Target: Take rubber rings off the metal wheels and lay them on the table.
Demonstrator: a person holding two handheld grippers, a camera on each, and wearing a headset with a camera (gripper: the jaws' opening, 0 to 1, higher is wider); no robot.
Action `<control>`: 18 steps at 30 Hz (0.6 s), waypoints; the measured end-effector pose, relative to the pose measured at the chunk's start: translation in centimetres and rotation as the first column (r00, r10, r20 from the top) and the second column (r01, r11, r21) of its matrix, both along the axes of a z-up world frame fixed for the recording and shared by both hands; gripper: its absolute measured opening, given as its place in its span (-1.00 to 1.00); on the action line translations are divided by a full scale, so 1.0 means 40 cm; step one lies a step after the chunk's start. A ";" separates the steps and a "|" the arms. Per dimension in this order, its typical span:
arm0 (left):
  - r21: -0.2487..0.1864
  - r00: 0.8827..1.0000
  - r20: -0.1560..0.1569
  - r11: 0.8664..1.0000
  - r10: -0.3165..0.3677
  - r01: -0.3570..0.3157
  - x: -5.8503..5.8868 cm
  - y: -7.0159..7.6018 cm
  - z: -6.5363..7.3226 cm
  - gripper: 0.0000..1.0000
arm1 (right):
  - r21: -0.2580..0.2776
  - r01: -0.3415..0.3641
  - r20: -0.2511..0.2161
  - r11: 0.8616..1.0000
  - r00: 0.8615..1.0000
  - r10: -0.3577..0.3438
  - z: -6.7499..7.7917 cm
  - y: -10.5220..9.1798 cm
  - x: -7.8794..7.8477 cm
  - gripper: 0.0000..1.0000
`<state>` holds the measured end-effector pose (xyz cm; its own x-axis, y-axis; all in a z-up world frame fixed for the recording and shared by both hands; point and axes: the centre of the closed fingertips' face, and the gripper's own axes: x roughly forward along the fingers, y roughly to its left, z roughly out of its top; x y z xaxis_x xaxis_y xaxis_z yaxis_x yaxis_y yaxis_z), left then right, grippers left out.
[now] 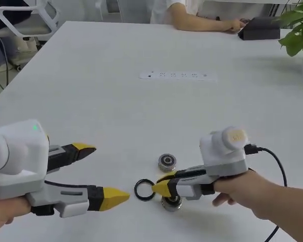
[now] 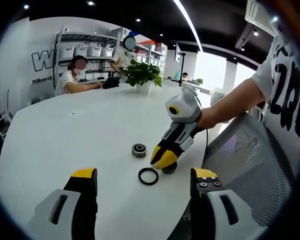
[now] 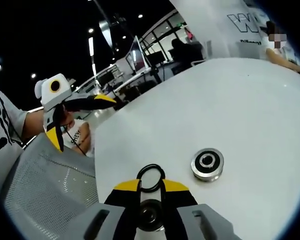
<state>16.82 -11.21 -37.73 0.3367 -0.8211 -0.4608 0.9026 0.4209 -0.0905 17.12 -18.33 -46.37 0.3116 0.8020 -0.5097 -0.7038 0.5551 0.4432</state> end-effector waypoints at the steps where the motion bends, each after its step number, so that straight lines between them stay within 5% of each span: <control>1: 0.000 1.000 0.000 1.000 -0.001 0.001 -0.001 0.000 0.000 0.47 | -0.001 0.001 0.003 1.000 1.000 -0.001 0.003 -0.002 0.000 -0.71; 18: -0.005 1.000 0.016 1.000 0.000 0.000 -0.008 -0.008 0.020 0.48 | 0.020 0.047 0.113 0.999 0.992 -0.049 0.098 -0.062 0.005 -0.49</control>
<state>16.51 -11.53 -36.91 0.3441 -0.8233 -0.4514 0.9038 0.4208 -0.0785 17.33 -20.79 -42.45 0.4048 0.7933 -0.4548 -0.7227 0.5823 0.3724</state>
